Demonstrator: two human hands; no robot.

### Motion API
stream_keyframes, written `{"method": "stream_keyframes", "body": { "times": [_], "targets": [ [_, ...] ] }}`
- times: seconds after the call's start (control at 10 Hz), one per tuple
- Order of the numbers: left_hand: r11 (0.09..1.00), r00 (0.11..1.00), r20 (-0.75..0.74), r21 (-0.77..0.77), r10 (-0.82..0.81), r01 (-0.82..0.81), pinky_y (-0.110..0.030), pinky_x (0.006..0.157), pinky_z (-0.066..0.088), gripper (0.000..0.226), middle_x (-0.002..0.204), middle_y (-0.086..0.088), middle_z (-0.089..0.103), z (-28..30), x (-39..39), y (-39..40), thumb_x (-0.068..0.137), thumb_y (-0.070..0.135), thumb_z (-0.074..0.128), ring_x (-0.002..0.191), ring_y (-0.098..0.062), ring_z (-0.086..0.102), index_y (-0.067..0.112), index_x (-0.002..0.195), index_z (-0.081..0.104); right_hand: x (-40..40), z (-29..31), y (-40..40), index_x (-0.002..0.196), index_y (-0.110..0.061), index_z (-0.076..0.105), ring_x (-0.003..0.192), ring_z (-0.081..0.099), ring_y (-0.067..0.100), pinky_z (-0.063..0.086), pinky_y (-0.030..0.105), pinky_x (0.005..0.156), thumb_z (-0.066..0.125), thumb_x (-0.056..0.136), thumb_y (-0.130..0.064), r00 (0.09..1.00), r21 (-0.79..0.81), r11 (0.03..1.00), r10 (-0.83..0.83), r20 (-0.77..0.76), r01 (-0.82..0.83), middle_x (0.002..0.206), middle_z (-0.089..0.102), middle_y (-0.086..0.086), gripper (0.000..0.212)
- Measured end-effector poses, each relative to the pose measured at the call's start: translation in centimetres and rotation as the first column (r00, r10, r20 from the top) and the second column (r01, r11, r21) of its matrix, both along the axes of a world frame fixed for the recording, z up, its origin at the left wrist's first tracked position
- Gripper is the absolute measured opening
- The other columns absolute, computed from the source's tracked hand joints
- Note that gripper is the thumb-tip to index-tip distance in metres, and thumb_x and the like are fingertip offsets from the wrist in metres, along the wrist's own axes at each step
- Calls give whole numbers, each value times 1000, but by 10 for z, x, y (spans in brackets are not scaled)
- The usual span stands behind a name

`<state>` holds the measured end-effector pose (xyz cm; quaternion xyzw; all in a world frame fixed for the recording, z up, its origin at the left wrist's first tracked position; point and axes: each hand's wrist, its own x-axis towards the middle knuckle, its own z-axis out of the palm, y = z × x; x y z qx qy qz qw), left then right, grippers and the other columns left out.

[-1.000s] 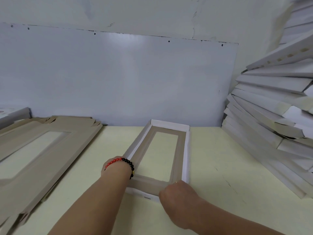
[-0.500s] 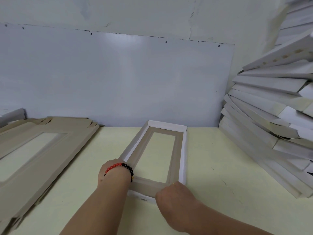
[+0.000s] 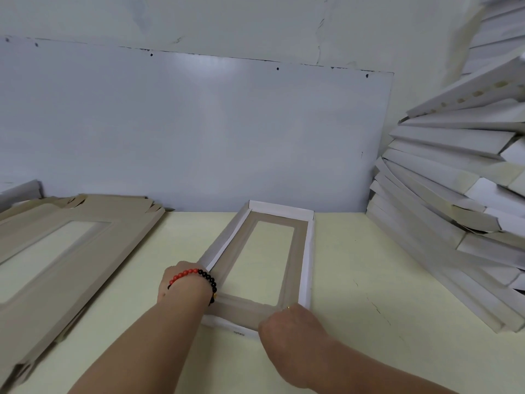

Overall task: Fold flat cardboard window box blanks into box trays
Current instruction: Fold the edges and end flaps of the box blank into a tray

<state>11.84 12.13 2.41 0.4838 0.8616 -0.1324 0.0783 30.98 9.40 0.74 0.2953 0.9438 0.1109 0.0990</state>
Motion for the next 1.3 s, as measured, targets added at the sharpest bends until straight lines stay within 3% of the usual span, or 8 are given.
{"method": "stream_keyframes", "body": {
  "times": [0.2, 0.3, 0.4, 0.7, 0.8, 1.0, 1.1, 1.3],
  "targets": [
    [991, 991, 7, -34, -131, 131, -27, 88, 50, 32, 96, -6, 61, 2, -10, 11, 93, 12, 50, 97, -22, 60, 7, 124, 58, 2, 7, -1, 78, -18, 44, 84, 60, 31, 32, 33, 66, 48, 89, -2, 999, -18, 1000, 9, 39, -8, 92, 62, 11, 20],
    [980, 985, 13, -102, -170, 170, -13, 70, 51, 29, 79, -3, 53, 5, -18, 15, 93, 10, 49, 83, -19, 58, 7, 122, 54, 3, 8, 1, 96, -14, 56, 94, 62, 33, 37, 36, 72, 48, 89, -3, 999, -47, 999, -20, 42, 22, 103, 64, 11, 15],
    [993, 986, 121, 3, -114, 115, -17, 44, 33, 22, 69, 2, 30, 10, -25, 11, 99, 14, 48, 90, -15, 40, 18, 78, 45, 1, 7, 7, 113, -11, 52, 97, 60, 34, 38, 35, 69, 50, 86, -4, 996, -121, 989, -84, 39, 88, 112, 56, 10, 28],
    [946, 965, 35, -190, -260, 262, -18, 48, 37, 8, 85, -5, 50, 12, -16, 8, 95, 7, 43, 51, -13, 44, 12, 93, 48, -75, -1, 21, 120, -36, 53, 106, 51, 28, 47, 39, 81, 53, 84, -31, 942, -602, 798, -212, -259, 15, 114, 47, 2, 37],
    [958, 973, 56, -173, -223, 229, -17, 46, 39, 9, 78, -3, 47, 15, -19, 6, 92, 8, 42, 47, -12, 46, 11, 96, 49, -88, -5, 24, 77, -33, 51, 93, 53, 30, 48, 38, 80, 53, 83, -33, 942, -555, 832, -200, -271, 17, 94, 47, 2, 6],
    [966, 984, 97, -201, -149, 166, -15, 46, 43, 20, 63, 1, 47, 13, -25, 7, 88, 15, 48, 35, -8, 52, 11, 70, 43, -87, -13, 28, 137, -34, 39, 94, 44, 25, 34, 41, 93, 45, 89, -44, 987, -398, 916, -100, -127, 42, 111, 44, 6, 49],
    [969, 983, 132, -194, -127, 151, -22, 60, 52, 16, 54, 1, 58, 12, -29, 6, 83, 19, 54, 58, -17, 66, 10, 73, 46, -86, -15, 28, 139, -37, 35, 87, 37, 21, 31, 40, 87, 45, 89, -47, 987, -373, 927, -83, -138, 25, 98, 35, 0, 52],
    [953, 970, 65, -179, -235, 243, -8, 30, 31, 22, 37, 1, 45, 17, -24, -1, 85, 9, 49, 24, -8, 43, 11, 64, 45, -85, -17, 29, 143, -43, 27, 86, 36, 22, 32, 42, 87, 41, 90, -53, 993, -343, 939, -66, -103, 27, 101, 36, 1, 55]
  ]
}}
